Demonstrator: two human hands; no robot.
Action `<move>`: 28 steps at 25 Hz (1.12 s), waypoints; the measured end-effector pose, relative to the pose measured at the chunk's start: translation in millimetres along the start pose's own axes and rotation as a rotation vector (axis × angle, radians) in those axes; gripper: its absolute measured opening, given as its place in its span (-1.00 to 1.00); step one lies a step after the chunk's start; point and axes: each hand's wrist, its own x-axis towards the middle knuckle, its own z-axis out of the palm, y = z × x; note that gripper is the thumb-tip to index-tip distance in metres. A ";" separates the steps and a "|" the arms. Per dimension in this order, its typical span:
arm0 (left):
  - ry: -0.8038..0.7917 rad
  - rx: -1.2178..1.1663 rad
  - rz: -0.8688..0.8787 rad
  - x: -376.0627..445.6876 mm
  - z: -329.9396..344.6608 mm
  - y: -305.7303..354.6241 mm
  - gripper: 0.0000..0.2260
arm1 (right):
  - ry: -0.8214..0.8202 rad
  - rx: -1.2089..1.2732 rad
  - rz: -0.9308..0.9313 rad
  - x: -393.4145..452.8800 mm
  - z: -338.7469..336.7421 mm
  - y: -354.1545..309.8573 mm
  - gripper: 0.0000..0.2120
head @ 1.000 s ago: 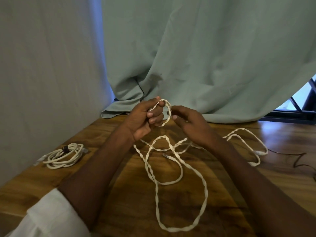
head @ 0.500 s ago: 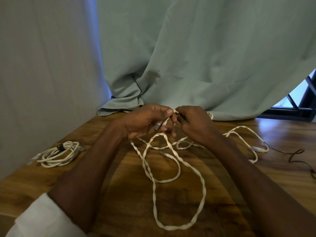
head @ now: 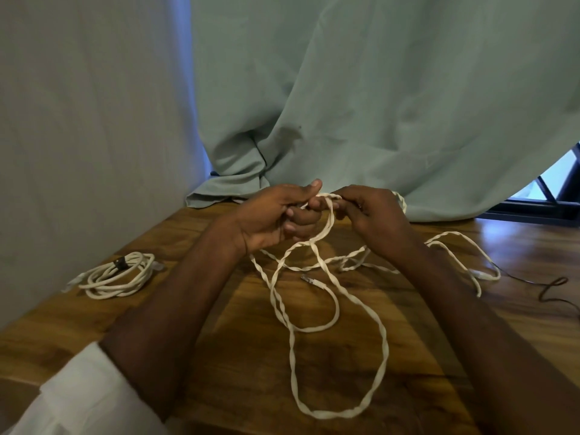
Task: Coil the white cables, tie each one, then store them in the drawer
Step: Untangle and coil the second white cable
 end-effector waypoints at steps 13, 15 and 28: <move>0.329 -0.833 0.644 4.6 -10.5 10.6 -0.63 | -0.200 -0.431 0.187 -10.4 28.4 -22.7 -0.45; 0.387 -0.780 0.704 4.8 -13.7 10.8 -0.70 | -0.194 -0.559 0.126 -9.1 26.3 -32.5 -0.42; 0.616 1.113 0.324 12.7 -9.1 -18.2 -0.71 | -0.315 0.108 -0.064 -6.3 -13.5 -28.5 -0.65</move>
